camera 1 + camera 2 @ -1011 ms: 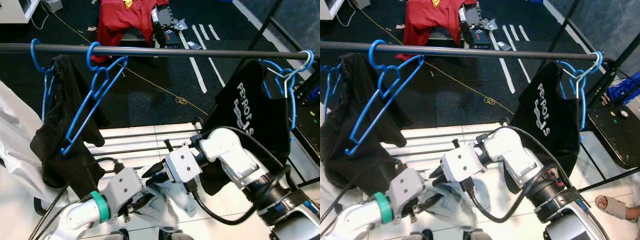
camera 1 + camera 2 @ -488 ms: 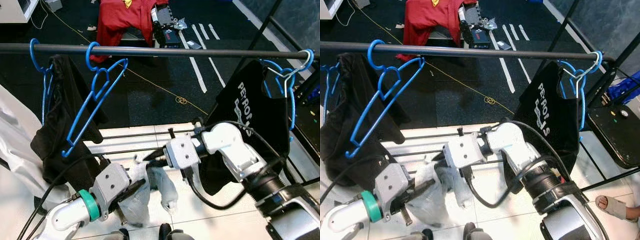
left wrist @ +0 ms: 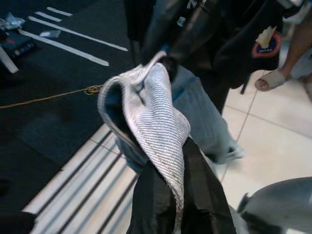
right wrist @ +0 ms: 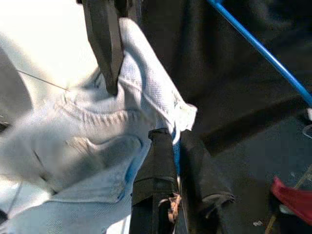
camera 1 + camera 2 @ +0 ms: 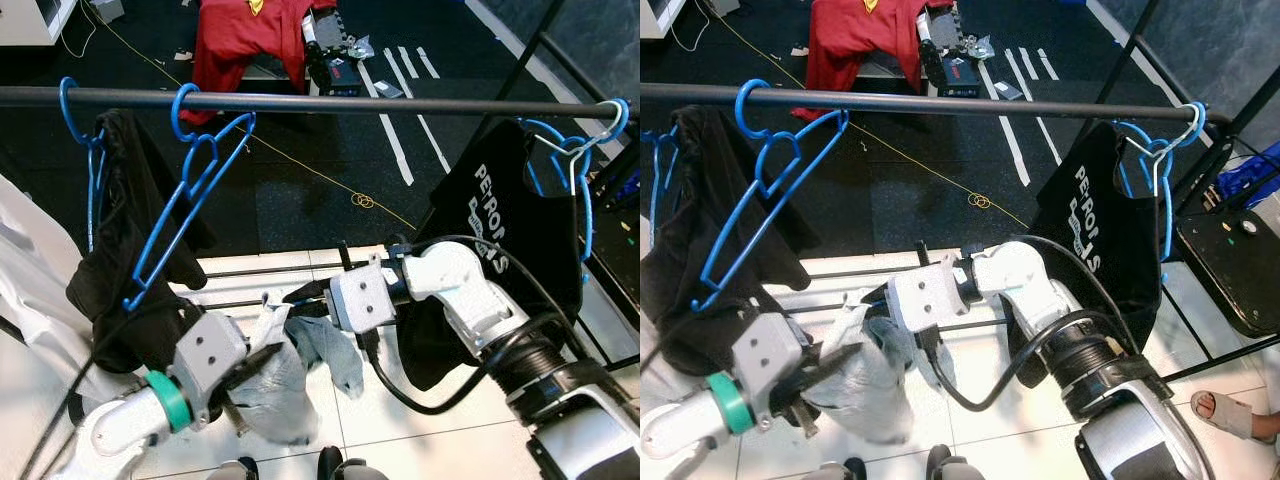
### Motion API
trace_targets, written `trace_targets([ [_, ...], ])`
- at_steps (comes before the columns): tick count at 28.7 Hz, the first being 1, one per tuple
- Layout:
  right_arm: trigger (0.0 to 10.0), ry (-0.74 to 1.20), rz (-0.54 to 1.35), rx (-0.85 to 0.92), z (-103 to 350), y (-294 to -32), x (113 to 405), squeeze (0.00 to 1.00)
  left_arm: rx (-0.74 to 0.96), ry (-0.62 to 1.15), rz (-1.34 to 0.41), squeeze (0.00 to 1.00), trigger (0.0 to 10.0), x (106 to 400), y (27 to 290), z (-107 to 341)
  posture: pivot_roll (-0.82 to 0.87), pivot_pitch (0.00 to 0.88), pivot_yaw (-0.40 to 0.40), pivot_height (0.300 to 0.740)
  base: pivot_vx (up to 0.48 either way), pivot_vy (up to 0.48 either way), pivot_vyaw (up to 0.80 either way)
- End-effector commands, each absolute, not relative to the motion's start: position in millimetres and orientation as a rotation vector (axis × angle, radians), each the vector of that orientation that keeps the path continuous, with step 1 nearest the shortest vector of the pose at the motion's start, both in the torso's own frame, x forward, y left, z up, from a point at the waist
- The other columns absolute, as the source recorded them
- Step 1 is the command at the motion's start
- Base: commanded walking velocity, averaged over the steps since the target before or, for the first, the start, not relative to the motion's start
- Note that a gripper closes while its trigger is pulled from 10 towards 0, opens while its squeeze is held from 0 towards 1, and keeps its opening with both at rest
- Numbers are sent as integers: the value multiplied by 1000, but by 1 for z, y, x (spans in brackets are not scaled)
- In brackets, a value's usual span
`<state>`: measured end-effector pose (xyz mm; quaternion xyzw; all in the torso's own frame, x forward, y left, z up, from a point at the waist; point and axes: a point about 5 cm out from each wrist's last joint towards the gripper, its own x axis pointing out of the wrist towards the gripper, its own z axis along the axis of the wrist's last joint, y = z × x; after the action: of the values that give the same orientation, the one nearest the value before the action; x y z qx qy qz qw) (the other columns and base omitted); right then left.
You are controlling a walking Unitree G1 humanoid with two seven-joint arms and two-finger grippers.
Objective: Hang hanger
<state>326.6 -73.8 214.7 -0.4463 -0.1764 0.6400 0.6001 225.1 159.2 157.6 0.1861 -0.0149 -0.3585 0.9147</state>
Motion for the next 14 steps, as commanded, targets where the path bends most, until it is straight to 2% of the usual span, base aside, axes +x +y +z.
trace_targets([
  [1, 10000, -420, 1338, -973, 219, -83, 338, 0, 383, -43, -750, 0, 0, 219, 157, 161, -31, 184, -28, 740, 0, 0, 0],
  [2, 10000, -420, 1338, -973, 219, -83, 338, 0, 383, -43, -750, 0, 0, 219, 157, 161, -31, 184, -28, 740, 0, 0, 0],
  [3, 10000, -444, 1321, -914, 222, -79, 339, 271, 378, -47, -744, 0, 0, 219, 154, 161, -31, 184, -28, 740, 0, 0, 0],
  [4, 10000, -444, 1321, -914, 222, -79, 339, 271, 378, -47, -744, 0, 0, 219, 154, 161, -31, 184, -28, 740, 0, 0, 0],
  [5, 10000, -455, 1319, -868, 224, -75, 338, 1000, 372, -51, -738, 0, 0, 220, 151, 160, -31, 184, -28, 740, 0, 0, 0],
  [6, 10000, -489, 1323, -764, 230, -71, 335, 1000, 355, -58, -729, 0, 0, 222, 145, 161, -29, 183, -23, 740, 0, 0, 0],
  [9, 10000, -527, 1295, -717, 238, -71, 334, 1000, 350, -58, -728, 0, 0, 222, 144, 161, -29, 183, -23, 740, 0, 0, 0],
  [10, 10000, -547, 1251, -669, 246, -73, 337, 0, 349, -55, -727, 0, 0, 221, 144, 161, -25, 179, -31, 740, 0, 0, 0],
  [12, 10000, -561, 1221, -637, 251, -75, 340, 0, 348, -51, -727, 0, 0, 221, 144, 160, -25, 179, -31, 740, 0, 0, 0],
  [14, 10000, -599, 1088, -578, 270, -87, 350, 0, 334, -40, -715, 0, 0, 220, 144, 160, -22, 177, -34, 740, 0, 0, 0],
])
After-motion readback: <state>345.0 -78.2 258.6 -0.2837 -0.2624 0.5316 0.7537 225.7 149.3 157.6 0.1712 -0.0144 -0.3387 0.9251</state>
